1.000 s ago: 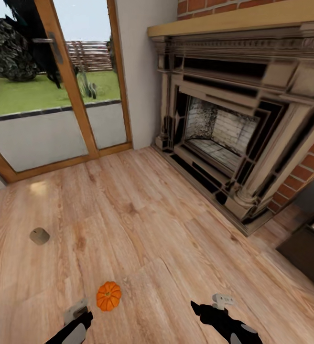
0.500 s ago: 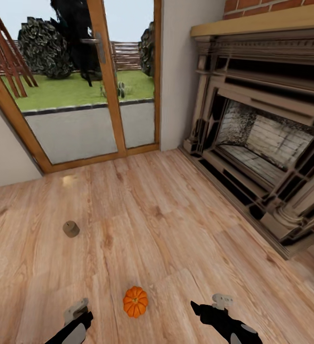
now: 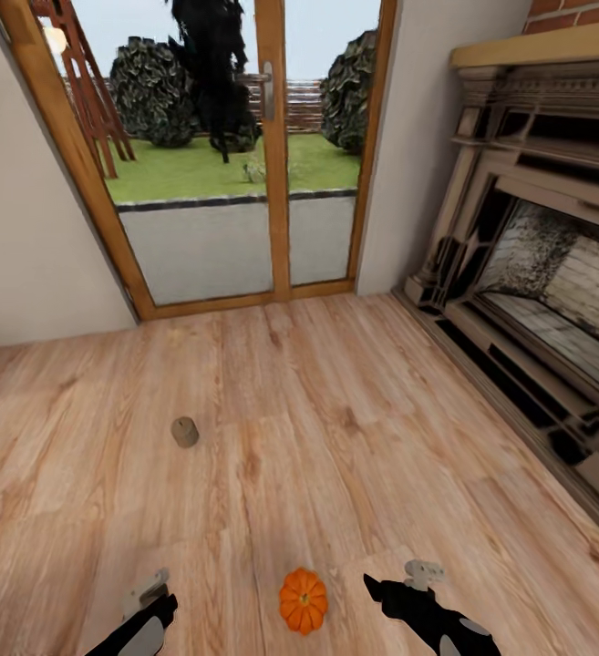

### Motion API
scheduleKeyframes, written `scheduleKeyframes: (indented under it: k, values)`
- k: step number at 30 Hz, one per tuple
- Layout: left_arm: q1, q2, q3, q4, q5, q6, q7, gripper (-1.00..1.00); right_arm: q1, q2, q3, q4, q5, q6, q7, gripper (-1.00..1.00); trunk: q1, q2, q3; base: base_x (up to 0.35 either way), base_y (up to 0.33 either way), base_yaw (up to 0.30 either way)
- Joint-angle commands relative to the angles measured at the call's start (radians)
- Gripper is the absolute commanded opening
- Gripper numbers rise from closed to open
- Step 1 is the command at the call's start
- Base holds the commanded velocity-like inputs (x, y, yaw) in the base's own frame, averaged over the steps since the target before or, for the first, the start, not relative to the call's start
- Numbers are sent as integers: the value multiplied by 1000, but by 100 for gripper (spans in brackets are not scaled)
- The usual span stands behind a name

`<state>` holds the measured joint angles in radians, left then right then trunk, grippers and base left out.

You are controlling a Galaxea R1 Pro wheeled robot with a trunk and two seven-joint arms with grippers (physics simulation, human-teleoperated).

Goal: Place each of the two pumpkins and all three candles from the living room inside a cabinet in the living room (use any cabinet), then make sure every cabinet is closed, and position the cauldron so it is next to a table in the living room.

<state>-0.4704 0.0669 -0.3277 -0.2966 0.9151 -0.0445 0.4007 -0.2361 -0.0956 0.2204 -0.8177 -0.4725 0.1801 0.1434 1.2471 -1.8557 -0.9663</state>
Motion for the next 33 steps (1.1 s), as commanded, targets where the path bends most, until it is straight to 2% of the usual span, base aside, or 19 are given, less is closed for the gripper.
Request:
scheduleKeyframes:
  k: [1, 6, 15, 23, 33]
  values:
    - [-1, 1, -8, -1, 9, -4, 4, -100, 0, -1, 2, -1, -8, 4, 0, 100, 0, 0, -1, 192, 36, 290]
    - [-1, 2, -8, -1, 10, -3, 4, -100, 0, -1, 2, -1, -8, 4, 2, 100, 0, 0, -1, 211, 114, 160]
    - [-1, 2, -8, -1, 9, -3, 4, -100, 0, -1, 2, -2, -8, 4, 4, 100, 0, 0, -1, 246, 156, 15]
    - [-1, 2, -8, -1, 8, 0, 4, -100, 0, -1, 2, -3, -8, 5, 5, 100, 0, 0, -1, 153, 264, -123]
    - [-1, 2, -8, -1, 8, 0, 4, -100, 0, -1, 2, -3, -9, 6, 4, 100, 0, 0, -1, 88, 245, -14]
